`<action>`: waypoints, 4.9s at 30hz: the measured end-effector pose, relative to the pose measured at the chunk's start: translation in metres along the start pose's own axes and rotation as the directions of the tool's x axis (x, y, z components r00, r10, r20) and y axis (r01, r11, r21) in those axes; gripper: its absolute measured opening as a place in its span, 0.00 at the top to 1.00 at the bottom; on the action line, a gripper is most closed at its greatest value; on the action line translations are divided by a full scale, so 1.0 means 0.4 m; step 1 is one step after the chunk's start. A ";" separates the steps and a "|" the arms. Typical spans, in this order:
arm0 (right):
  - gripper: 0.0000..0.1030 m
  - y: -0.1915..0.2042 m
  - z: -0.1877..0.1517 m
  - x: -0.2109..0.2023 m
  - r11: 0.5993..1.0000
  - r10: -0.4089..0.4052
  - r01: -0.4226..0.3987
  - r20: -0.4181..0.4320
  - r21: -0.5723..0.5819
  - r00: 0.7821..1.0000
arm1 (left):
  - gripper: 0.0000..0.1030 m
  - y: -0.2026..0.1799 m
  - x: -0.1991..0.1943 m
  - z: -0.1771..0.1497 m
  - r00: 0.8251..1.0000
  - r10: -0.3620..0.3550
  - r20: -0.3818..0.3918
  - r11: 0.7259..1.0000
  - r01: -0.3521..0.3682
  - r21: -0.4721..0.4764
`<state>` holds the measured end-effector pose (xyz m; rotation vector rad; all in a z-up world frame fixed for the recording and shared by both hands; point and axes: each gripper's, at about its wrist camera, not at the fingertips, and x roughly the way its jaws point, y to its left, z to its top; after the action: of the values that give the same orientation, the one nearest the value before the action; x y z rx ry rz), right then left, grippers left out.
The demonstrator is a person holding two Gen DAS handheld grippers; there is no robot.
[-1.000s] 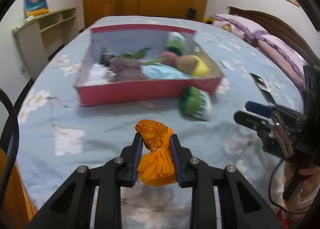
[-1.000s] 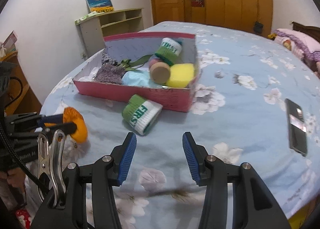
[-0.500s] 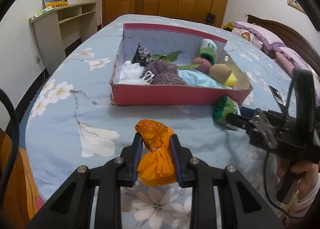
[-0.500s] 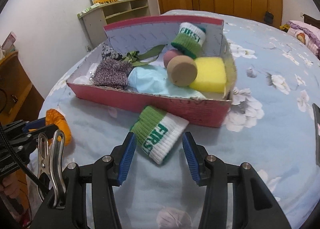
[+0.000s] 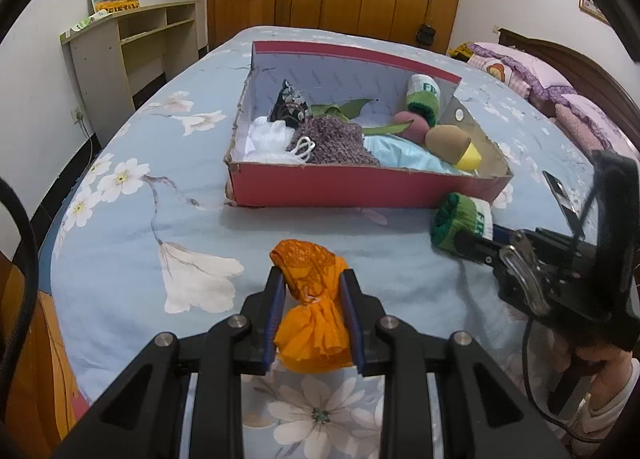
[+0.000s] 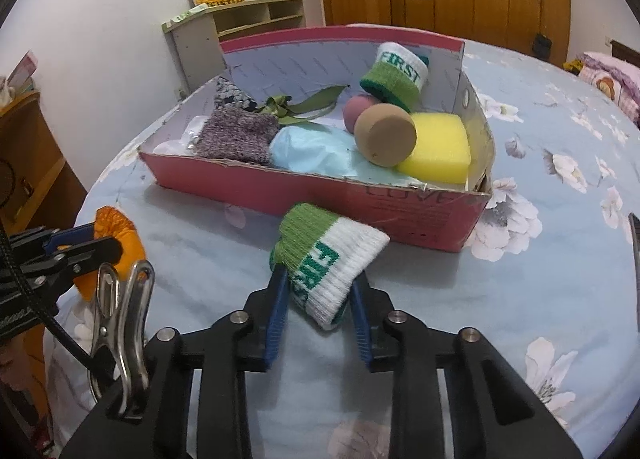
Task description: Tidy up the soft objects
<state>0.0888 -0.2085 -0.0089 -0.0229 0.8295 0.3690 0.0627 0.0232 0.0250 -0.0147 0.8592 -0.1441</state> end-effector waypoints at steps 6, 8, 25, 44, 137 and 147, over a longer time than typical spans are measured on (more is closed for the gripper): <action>0.71 0.020 -0.015 -0.047 1.000 0.014 -0.014 0.022 -0.018 1.000 | 0.72 -0.004 -0.008 0.002 1.000 0.001 0.011 1.000 -0.001 0.001; 0.71 0.024 -0.015 -0.057 1.000 0.014 -0.014 0.024 -0.020 1.000 | 0.72 -0.005 -0.011 0.005 1.000 0.002 0.016 1.000 -0.002 0.003; 0.71 0.033 0.055 -0.122 0.998 -0.011 0.016 0.083 -0.056 0.996 | 0.72 -0.031 -0.046 0.131 0.993 0.004 0.115 0.998 -0.012 0.064; 0.71 0.001 0.215 -0.043 0.999 -0.022 0.027 0.123 -0.038 0.992 | 0.72 -0.037 0.061 0.250 0.993 0.004 0.117 0.997 -0.013 0.076; 0.54 0.029 -0.052 -0.102 0.972 -0.214 0.196 0.151 0.127 0.965 | 0.50 -0.080 0.069 0.000 0.996 0.073 0.060 0.997 -0.073 -0.011; 0.54 0.018 -0.064 -0.091 0.967 -0.222 0.200 0.138 0.156 0.965 | 0.50 -0.069 0.088 -0.006 0.996 0.080 0.045 0.996 -0.079 -0.032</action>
<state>0.0458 -0.2172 0.0009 0.0479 0.6895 0.1078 0.0802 -0.0088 -0.0011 -0.0119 0.8141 -0.0561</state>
